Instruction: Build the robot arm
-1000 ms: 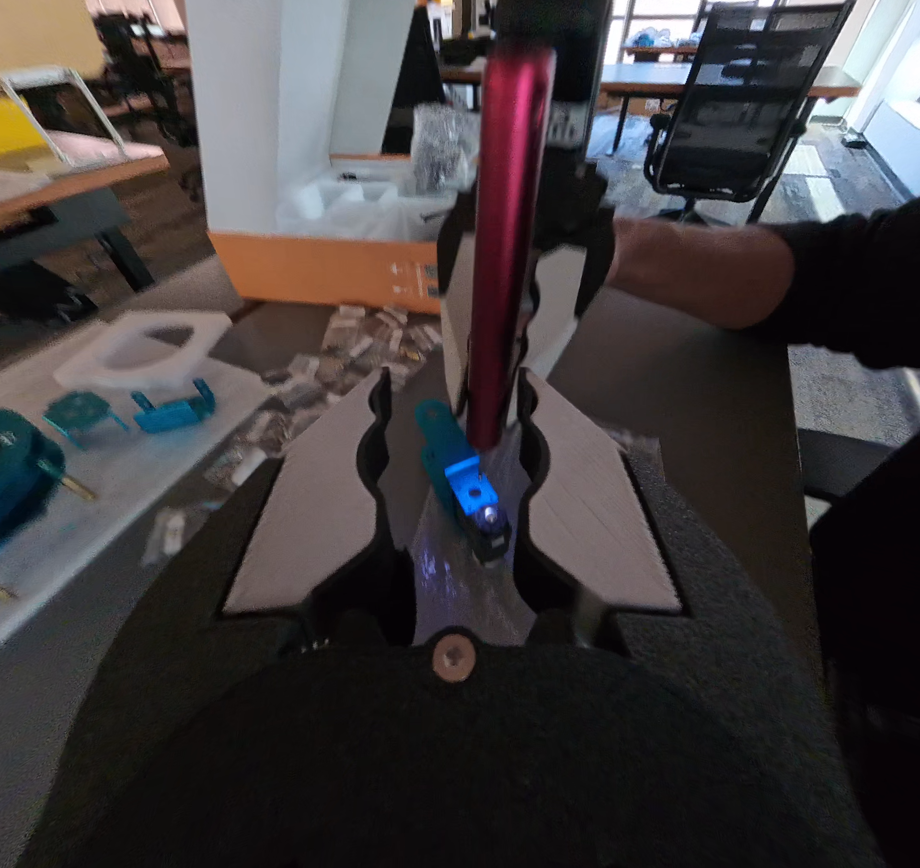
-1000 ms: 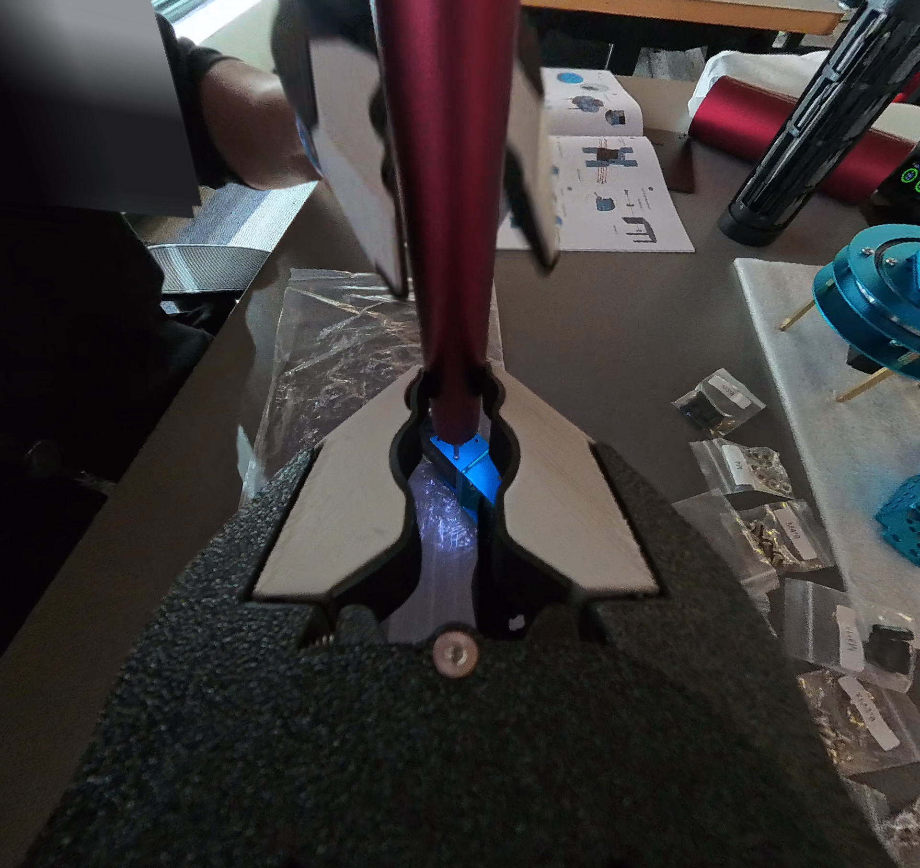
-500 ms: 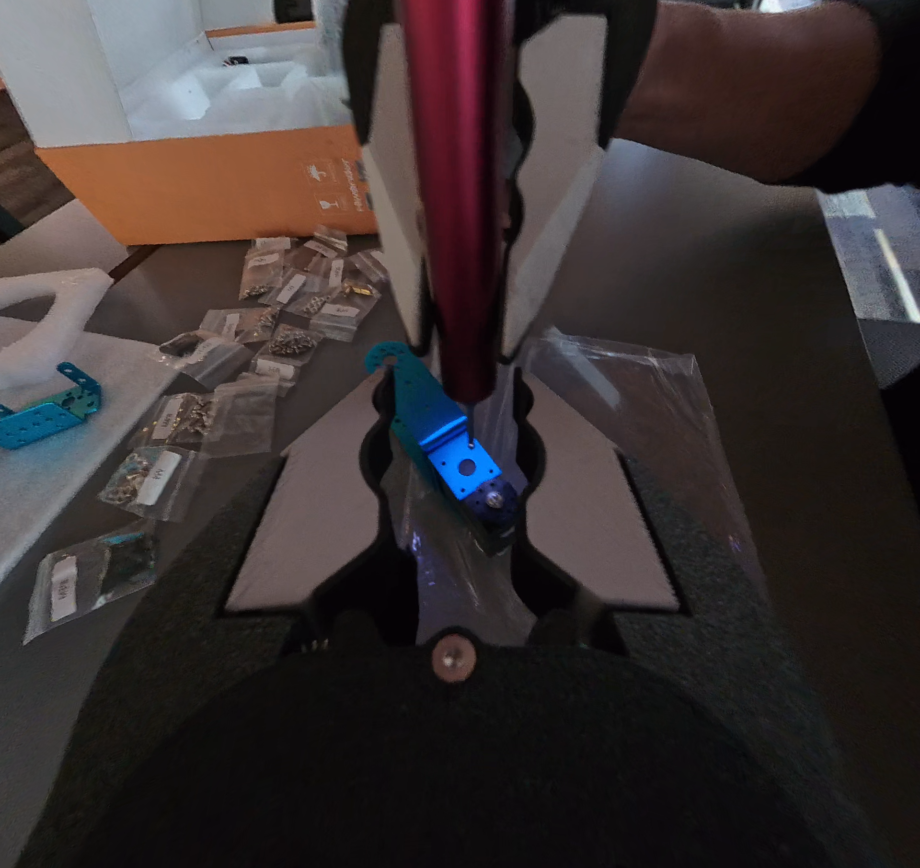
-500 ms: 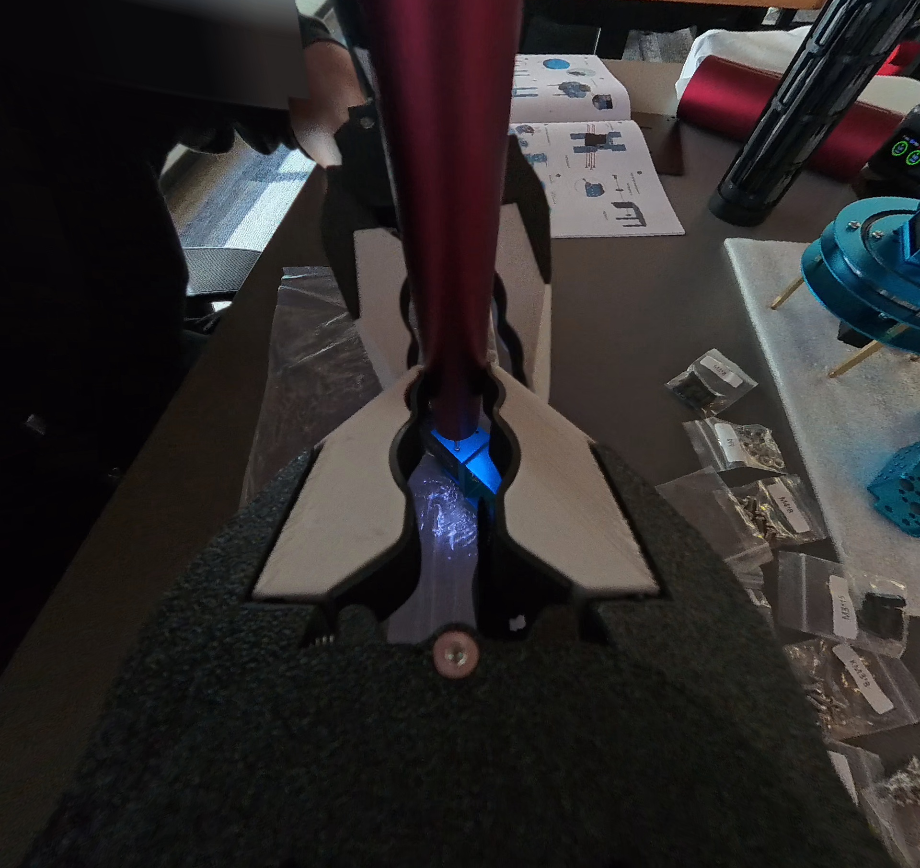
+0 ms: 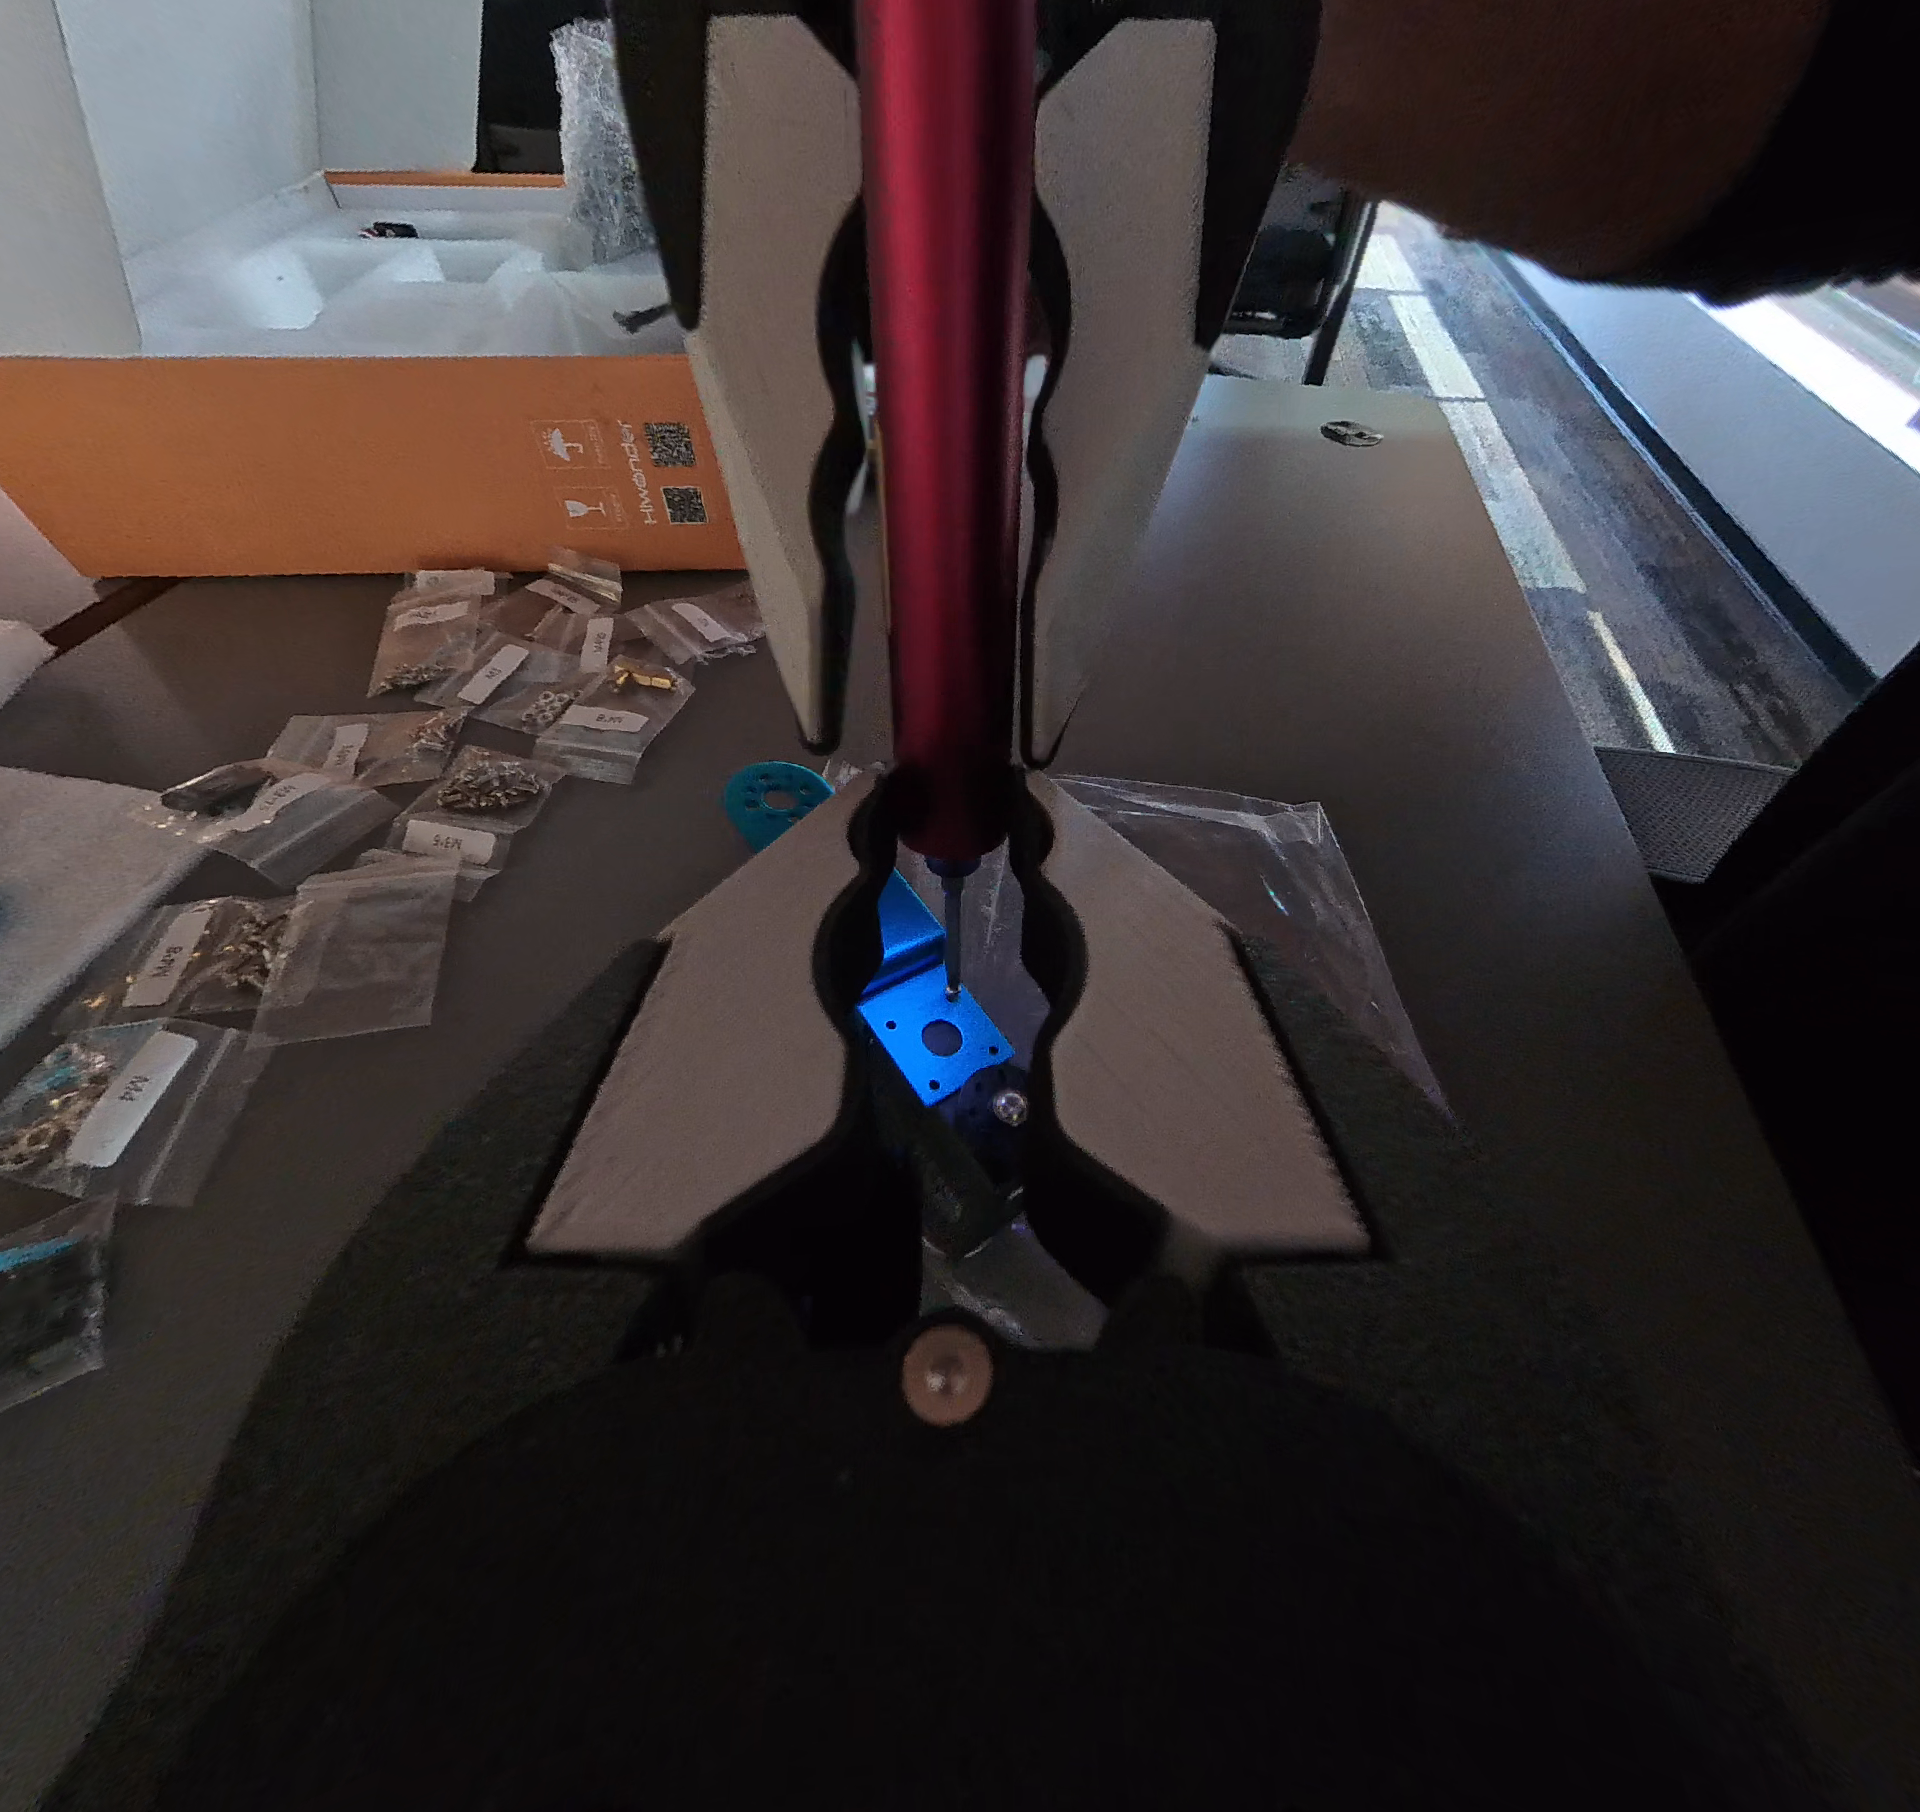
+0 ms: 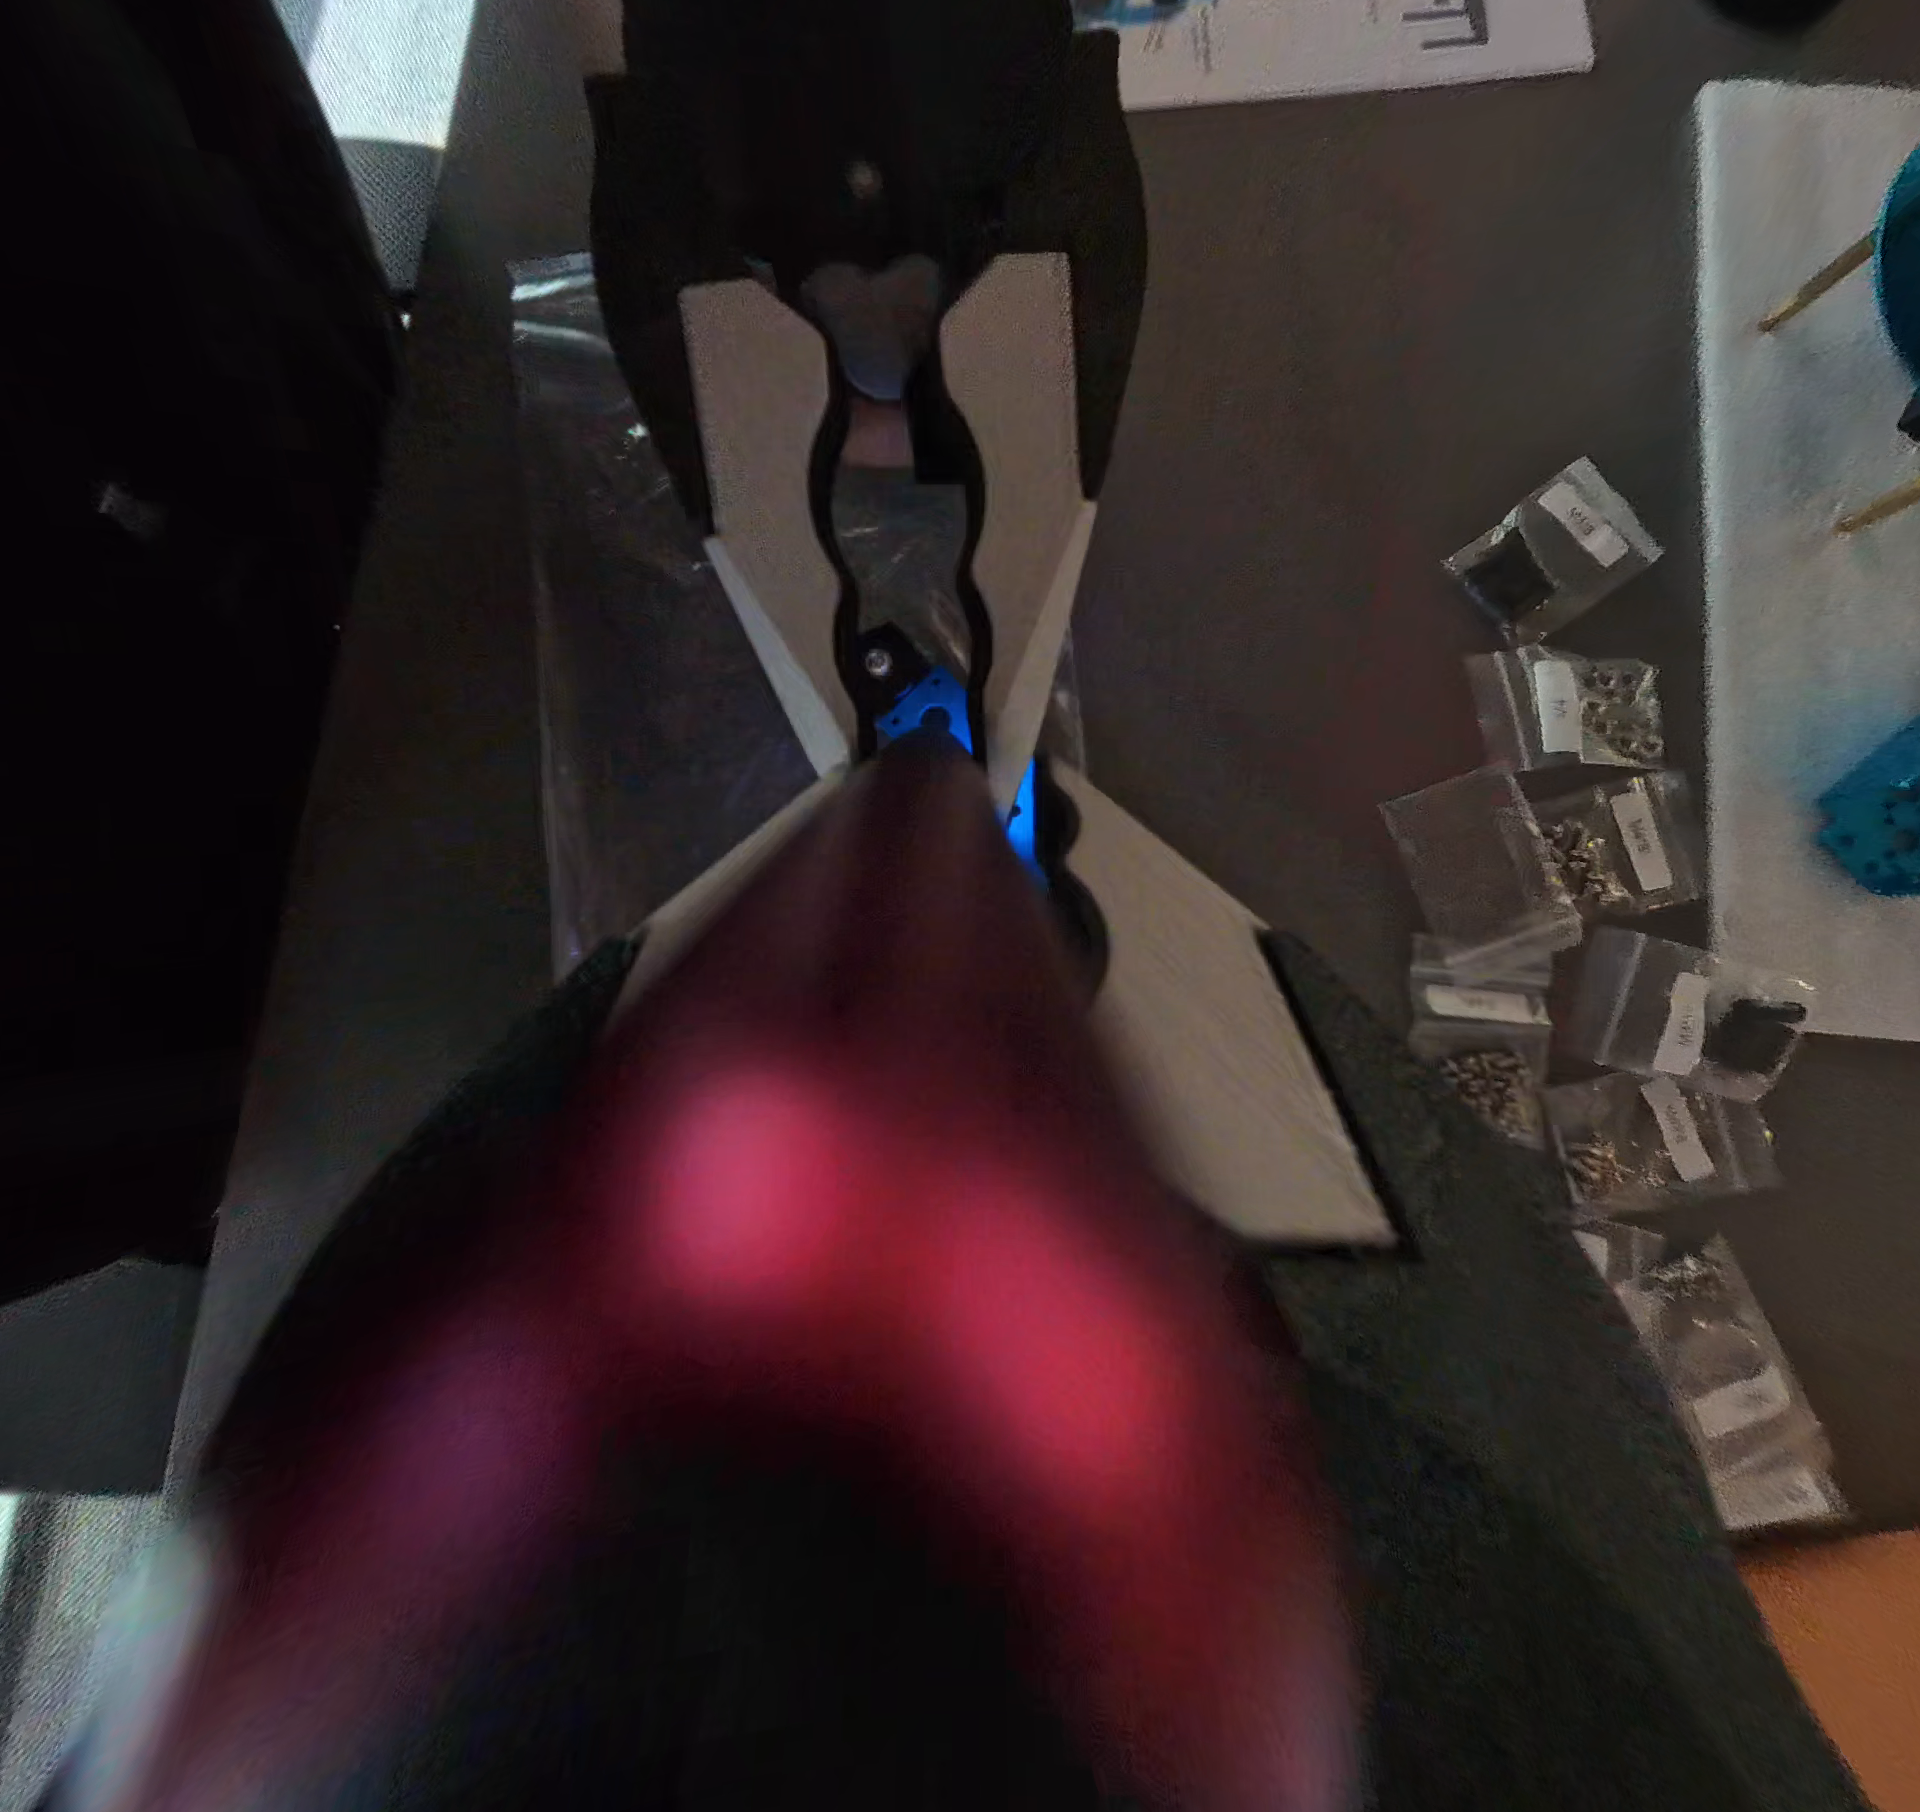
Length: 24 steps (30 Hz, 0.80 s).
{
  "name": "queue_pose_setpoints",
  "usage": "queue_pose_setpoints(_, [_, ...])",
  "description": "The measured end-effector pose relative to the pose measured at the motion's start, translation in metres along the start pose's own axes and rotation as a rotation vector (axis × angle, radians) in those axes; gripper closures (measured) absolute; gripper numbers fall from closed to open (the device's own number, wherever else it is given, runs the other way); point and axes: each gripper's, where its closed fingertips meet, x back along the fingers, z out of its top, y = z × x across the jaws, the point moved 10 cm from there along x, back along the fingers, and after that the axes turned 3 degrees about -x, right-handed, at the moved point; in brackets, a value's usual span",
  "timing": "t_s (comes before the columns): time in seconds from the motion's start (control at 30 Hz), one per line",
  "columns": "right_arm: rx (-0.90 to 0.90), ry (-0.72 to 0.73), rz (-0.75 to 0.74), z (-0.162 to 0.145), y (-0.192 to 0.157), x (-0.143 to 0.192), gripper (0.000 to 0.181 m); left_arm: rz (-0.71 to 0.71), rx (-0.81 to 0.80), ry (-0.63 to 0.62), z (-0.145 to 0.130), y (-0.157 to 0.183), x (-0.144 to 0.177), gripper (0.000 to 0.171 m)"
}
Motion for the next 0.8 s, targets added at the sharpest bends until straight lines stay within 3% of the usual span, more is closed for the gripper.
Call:
queue_pose_setpoints(0.03, [0.004,-0.033,0.005,0.004,0.001,-0.001,0.15,0.007,-0.003,0.001,-0.001,0.0,0.0,0.151])
queue_pose_setpoints(0.13, [0.036,-0.085,0.002,0.011,0.001,-0.002,0.159,0.021,0.001,0.004,-0.001,-0.004,0.002,0.152])
queue_pose_setpoints(0.6, [0.056,-0.179,0.046,0.022,-0.001,-0.001,0.159,-0.011,0.033,0.033,-0.004,0.0,0.001,0.151])
queue_pose_setpoints(0.8, [0.09,-0.235,0.052,0.019,-0.003,-0.011,0.159,-0.007,0.026,-0.021,-0.009,0.002,-0.002,0.151])
